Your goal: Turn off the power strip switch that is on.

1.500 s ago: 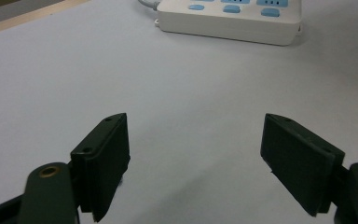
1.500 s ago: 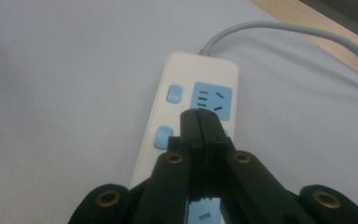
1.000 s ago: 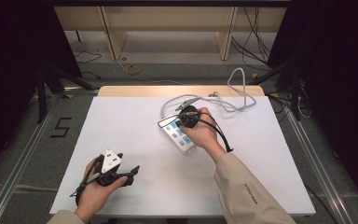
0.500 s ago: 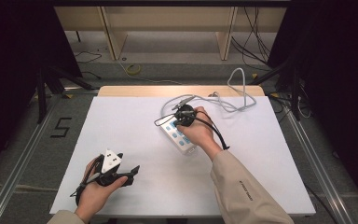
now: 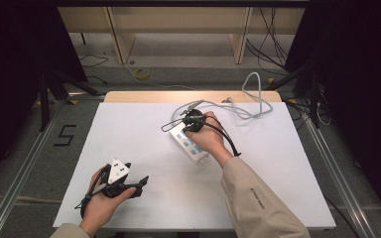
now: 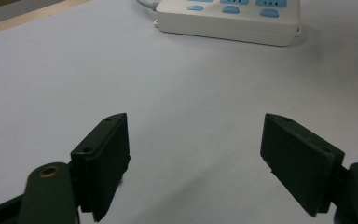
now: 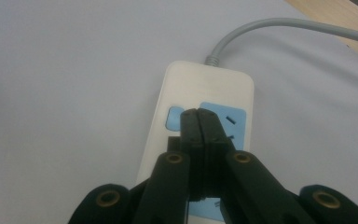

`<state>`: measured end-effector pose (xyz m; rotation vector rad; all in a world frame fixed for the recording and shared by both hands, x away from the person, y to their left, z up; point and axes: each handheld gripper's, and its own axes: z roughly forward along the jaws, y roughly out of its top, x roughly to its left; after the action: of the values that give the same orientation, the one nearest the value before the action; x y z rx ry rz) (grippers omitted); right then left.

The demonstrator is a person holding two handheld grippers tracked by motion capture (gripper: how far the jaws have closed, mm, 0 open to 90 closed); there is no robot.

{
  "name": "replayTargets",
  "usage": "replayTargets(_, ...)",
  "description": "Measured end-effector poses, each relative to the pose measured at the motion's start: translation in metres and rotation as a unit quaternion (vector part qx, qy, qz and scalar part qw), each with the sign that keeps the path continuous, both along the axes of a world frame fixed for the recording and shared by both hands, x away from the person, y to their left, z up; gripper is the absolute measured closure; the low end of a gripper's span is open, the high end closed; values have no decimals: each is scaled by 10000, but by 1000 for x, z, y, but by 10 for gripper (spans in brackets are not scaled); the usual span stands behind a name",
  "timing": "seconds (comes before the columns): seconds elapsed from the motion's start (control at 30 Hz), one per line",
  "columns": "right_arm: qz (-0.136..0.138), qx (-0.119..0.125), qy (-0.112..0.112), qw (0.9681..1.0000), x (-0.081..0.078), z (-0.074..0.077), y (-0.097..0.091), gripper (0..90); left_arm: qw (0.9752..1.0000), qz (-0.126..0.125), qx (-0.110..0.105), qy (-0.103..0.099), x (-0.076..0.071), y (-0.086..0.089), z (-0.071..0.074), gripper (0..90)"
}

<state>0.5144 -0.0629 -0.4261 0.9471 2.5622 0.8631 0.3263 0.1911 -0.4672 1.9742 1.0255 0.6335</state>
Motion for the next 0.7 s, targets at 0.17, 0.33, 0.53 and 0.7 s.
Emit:
replayTargets(0.17, -1, -12, 44, 10000, 3, -1, 4, 900, 10000, 0, -2, -2, 0, 0, 0, 236)
replayTargets(0.33, -3, -25, 63, 10000, 6, -2, 6, 900, 10000, -3, 3, -7, 0, 0, 0, 236)
replayTargets(0.53, -4, -44, 86, 10000, 9, -2, 9, 900, 10000, -7, -3, -7, 0, 0, 0, 236)
replayTargets(0.7, 2, -76, 104, 9999, 11, -1, 11, 900, 10000, -10, 3, -8, 0, 0, 0, 236)
